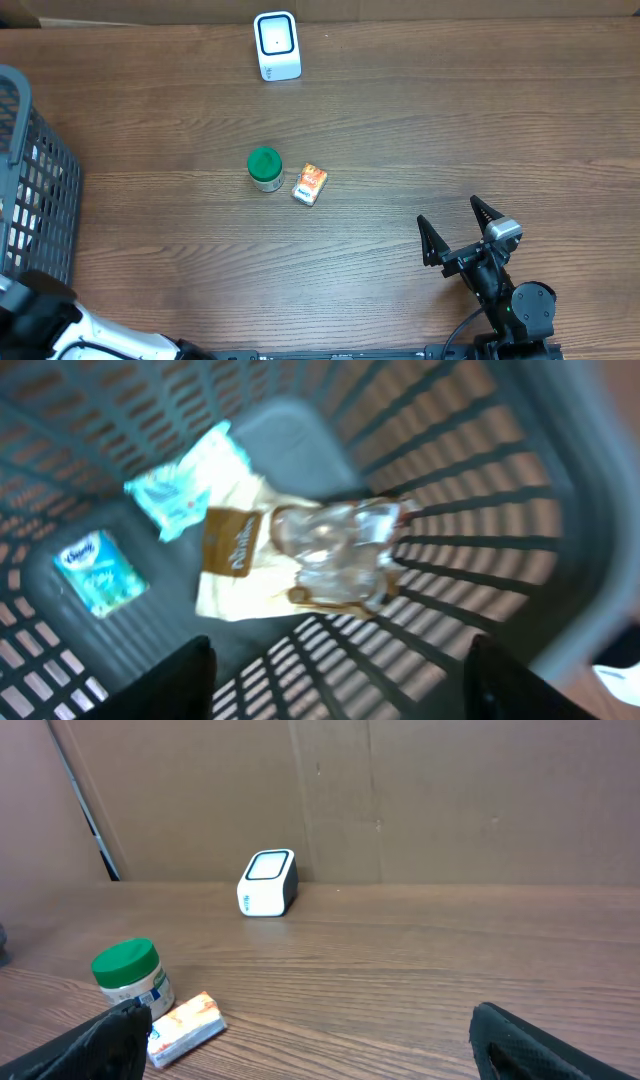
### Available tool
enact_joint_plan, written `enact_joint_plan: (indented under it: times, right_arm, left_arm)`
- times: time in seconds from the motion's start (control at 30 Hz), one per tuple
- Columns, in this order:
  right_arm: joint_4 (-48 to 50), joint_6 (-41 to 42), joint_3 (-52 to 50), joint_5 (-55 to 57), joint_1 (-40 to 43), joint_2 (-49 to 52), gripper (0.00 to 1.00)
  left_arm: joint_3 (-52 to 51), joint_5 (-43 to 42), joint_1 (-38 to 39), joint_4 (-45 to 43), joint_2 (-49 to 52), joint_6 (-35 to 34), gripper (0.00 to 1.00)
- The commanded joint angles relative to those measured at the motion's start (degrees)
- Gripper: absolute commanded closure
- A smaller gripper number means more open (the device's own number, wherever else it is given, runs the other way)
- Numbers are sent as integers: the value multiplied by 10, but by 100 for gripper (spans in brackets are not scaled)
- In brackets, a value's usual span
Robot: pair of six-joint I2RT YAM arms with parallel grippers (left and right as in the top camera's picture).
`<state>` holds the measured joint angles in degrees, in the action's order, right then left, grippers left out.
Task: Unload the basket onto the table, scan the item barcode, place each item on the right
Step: 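Lower the left gripper into the basket onto the dried mushroom bag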
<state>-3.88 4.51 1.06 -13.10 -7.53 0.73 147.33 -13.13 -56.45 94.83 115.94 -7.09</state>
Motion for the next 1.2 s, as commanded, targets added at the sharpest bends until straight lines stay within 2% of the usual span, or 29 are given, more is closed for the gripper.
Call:
enact_joint_plan:
  times: [0.0, 0.3, 0.53, 0.83, 1.17]
  right_arm:
    - [4, 4, -6, 2, 2, -6, 0]
    - [4, 4, -6, 2, 2, -6, 0]
    - [4, 4, -6, 2, 2, -6, 0]
    - [4, 4, -6, 2, 2, -6, 0]
    - [4, 4, -6, 2, 2, -6, 0]
  left_arm:
    - [-3, 11, -3, 6, 49, 28, 35]
    - [-10, 5, -2, 16, 163, 74, 30]
    - [-12, -48, 5, 4, 207, 137, 23]
    - [-66, -75, 8, -22, 244, 185, 21]
    - [-186, -31, 19, -112, 248, 188, 4]
